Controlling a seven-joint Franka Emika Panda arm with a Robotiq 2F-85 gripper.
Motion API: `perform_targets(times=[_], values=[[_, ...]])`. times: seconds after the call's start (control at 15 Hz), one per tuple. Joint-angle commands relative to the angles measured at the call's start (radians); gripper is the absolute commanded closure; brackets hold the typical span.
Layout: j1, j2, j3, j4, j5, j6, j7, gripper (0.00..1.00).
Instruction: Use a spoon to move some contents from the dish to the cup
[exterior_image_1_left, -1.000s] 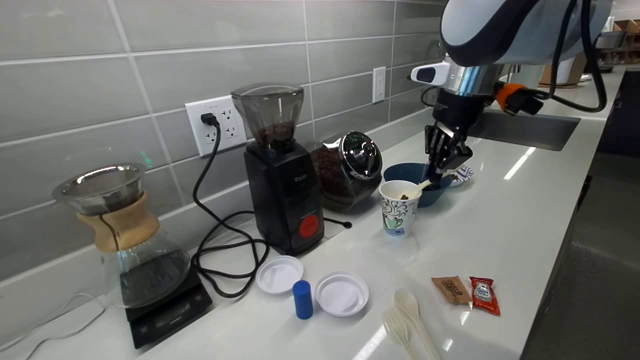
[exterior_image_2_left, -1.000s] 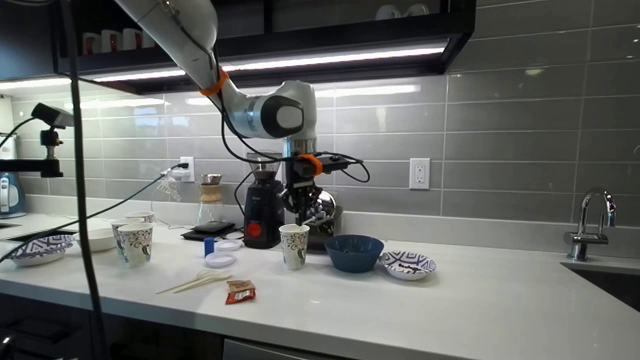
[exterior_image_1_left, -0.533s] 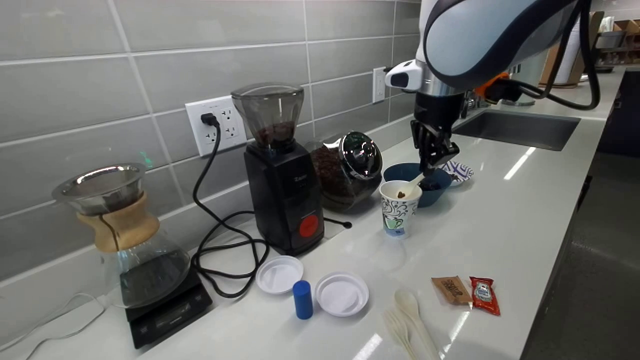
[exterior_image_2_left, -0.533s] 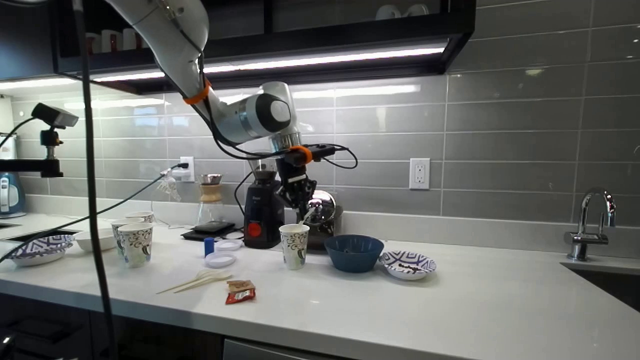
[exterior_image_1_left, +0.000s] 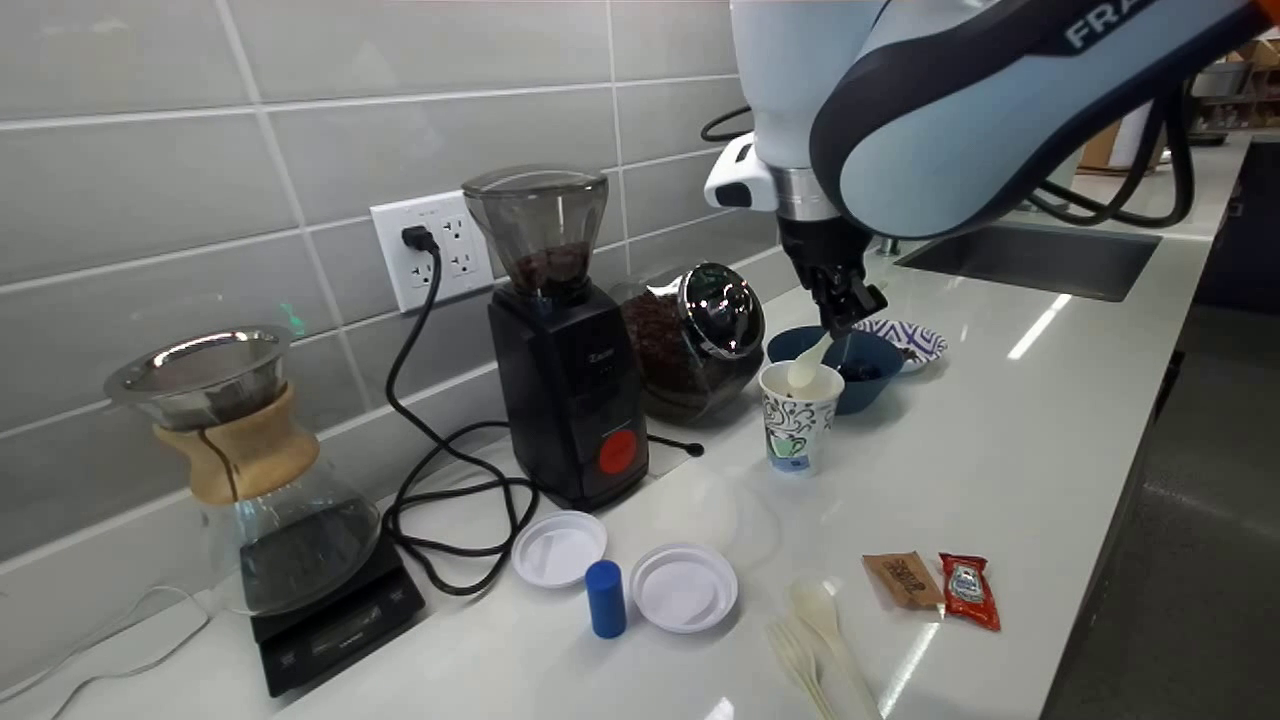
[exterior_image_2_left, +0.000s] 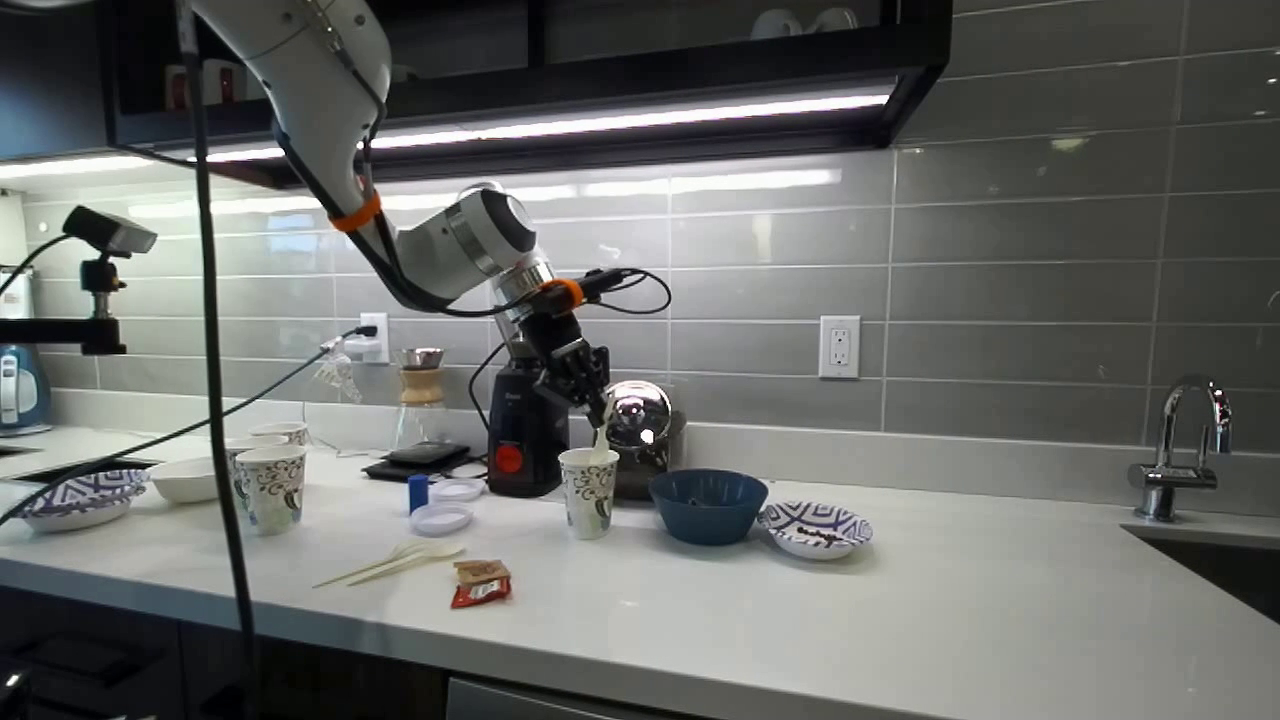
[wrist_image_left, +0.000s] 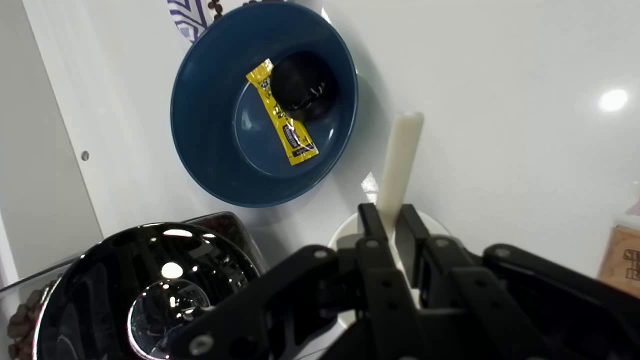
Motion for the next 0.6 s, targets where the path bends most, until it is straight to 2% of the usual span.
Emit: perform_targets(times=[0.0, 0.27, 0.53], values=[[0.030, 0.011, 0.019, 0.024, -0.129, -0.103, 0.098, 0.97], [0.040, 0.007, 0.050, 0.023, -0.172, -0.158, 0.120, 0.97], [0.007, -0.092, 0.056, -0.029, -0.101, -0.101, 0.121, 0.97]])
